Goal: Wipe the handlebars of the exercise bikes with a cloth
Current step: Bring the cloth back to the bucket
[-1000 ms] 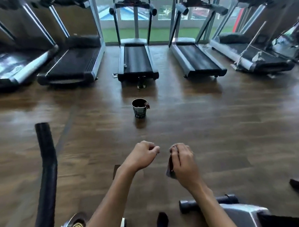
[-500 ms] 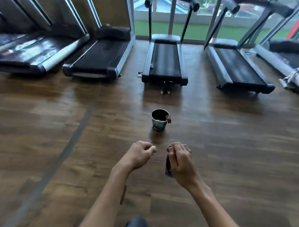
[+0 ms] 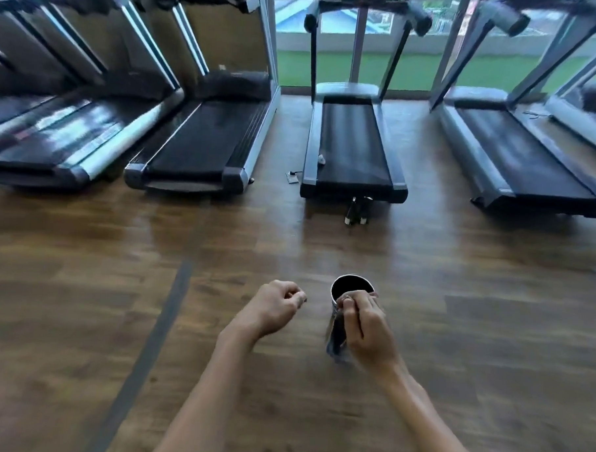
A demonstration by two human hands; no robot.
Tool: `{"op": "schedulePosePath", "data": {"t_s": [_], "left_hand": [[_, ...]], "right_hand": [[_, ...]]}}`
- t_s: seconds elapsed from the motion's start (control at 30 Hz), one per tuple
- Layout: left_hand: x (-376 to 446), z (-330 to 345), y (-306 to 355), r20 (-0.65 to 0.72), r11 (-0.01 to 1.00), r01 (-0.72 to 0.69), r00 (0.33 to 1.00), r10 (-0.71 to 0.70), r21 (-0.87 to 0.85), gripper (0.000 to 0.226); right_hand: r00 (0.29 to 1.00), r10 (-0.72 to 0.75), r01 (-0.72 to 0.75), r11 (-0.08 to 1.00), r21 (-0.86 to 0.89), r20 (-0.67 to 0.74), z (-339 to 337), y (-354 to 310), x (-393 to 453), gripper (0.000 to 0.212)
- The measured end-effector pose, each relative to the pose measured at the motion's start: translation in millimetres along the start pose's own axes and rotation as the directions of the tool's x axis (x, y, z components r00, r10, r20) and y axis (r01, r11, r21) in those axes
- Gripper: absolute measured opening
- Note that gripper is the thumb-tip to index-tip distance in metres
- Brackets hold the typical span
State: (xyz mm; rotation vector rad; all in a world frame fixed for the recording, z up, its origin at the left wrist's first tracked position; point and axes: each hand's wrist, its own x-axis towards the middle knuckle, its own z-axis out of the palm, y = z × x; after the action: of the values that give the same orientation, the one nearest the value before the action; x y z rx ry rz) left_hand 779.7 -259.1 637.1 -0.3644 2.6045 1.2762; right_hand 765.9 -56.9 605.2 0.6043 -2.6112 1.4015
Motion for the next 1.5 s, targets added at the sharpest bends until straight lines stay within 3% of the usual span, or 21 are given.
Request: {"op": "schedulePosePath", "data": {"t_s": [0.17, 0.3, 0.6, 0.8, 0.93, 1.17, 1.3, 1.43, 1.5], "left_hand": [[135, -54, 37, 0.084, 0.994, -0.093, 0.993, 0.088, 0.057, 0.025], [253, -74, 54, 0.183, 0.983, -0.143, 0.976, 0.12, 0.117, 0.025], [505, -146, 121, 0.267, 0.957, -0.248, 0.942, 0.201, 0.153, 0.023], [654, -130, 183, 0.468, 0.891, -0.424, 0.828, 0.309, 0.161, 0.024], [742, -90, 230, 0.639, 0.781, -0.604, 0.667, 0.383, 0.161, 0.033], [798, -11, 329, 0.921, 0.562, -0.827, 0.221, 0.319, 0.004, 0.025], [787, 51, 376, 0.964, 0.394, -0.905, -0.059, 0.26, -0.162, 0.026], [755, 105, 403, 0.944, 0.296, -0.899, -0.28, 0.173, -0.321, 0.025], [735, 119, 409, 0.915, 0.29, -0.868, -0.392, 0.099, -0.403, 0.025]], "right_hand": [[0.997, 0.078, -0.078, 0.997, 0.01, -0.024, 29, 15, 128, 0.036], [0.991, 0.097, -0.095, 0.995, 0.032, -0.089, 53, 53, 237, 0.034], [0.941, 0.219, -0.218, 0.975, 0.034, -0.259, 75, 122, 461, 0.025], [0.836, 0.321, -0.37, 0.929, -0.025, -0.446, 59, 180, 558, 0.032], [0.662, 0.402, -0.522, 0.853, -0.003, -0.633, 40, 216, 605, 0.035], [0.203, 0.481, -0.694, 0.685, 0.222, -0.853, 4, 234, 637, 0.029], [-0.086, 0.428, -0.703, 0.613, 0.359, -0.899, -22, 250, 629, 0.03], [-0.237, 0.332, -0.724, 0.566, 0.394, -0.913, -47, 250, 608, 0.029], [-0.367, 0.284, -0.702, 0.54, 0.464, -0.886, -49, 246, 597, 0.026]]}}
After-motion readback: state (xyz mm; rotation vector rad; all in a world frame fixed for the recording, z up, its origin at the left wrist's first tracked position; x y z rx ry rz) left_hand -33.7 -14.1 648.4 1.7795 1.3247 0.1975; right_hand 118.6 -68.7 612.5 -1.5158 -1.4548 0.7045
